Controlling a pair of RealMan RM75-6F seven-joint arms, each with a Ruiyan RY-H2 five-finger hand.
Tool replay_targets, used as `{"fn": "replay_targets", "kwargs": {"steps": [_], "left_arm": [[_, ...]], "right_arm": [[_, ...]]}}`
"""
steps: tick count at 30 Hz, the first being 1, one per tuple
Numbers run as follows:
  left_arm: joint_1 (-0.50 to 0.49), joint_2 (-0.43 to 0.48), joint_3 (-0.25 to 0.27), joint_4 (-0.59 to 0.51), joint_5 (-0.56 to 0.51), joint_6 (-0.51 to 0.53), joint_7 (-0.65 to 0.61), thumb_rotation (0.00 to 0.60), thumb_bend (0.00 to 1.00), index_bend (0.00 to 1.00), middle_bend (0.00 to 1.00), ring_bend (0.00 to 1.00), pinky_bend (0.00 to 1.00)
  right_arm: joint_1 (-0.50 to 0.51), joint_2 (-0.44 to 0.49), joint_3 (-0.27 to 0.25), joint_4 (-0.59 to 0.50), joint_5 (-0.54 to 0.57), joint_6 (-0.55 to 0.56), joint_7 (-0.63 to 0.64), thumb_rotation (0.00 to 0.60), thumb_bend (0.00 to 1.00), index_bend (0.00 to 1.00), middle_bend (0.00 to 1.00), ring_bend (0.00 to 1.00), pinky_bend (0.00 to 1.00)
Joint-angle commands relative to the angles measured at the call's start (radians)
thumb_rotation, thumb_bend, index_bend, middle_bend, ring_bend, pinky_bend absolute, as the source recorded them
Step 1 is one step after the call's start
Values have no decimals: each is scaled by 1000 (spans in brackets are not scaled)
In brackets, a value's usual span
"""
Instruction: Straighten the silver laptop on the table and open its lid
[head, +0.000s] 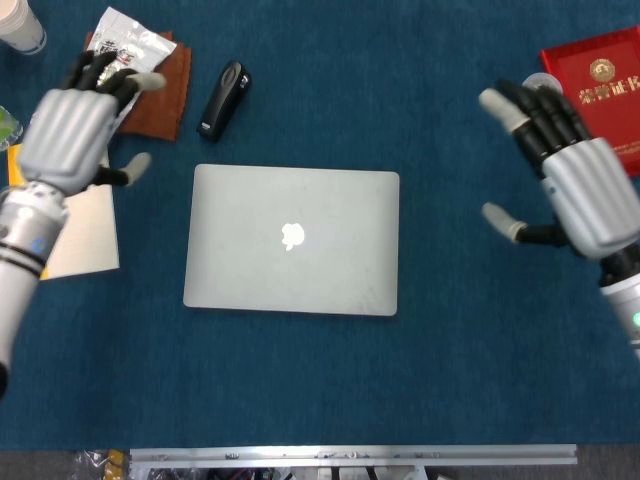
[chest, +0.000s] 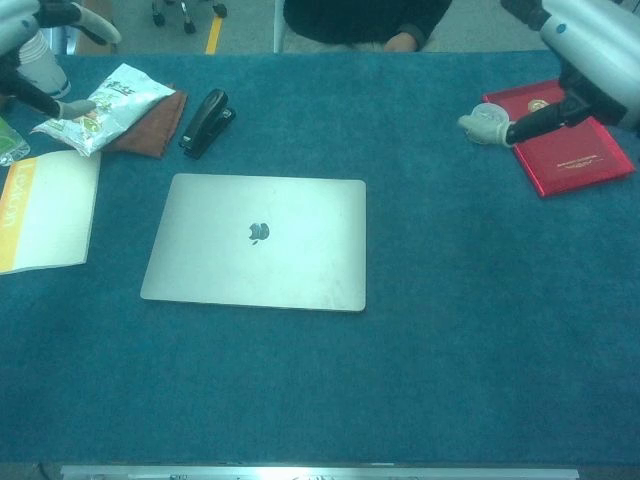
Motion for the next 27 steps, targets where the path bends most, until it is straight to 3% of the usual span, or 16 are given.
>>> {"fn": "replay_targets", "kwargs": {"steps": [1, 12, 27], "left_arm": [[73, 26, 19, 17, 61, 73, -50, 600, 278, 190, 200, 53, 0], [219, 56, 34, 79, 142, 177, -136, 600, 277, 190, 197, 53, 0], [370, 65, 30, 159, 159, 238, -184, 600, 277, 190, 186, 41, 0]], "right_arm": [[13, -25, -12, -8, -7, -20, -14, 600, 221, 0, 7, 0, 20], [54, -109, -32, -20, 7, -81, -76, 600, 221, 0, 7, 0, 20], [87, -293, -90, -33, 69, -109, -307, 600, 217, 0, 7, 0, 20]]}}
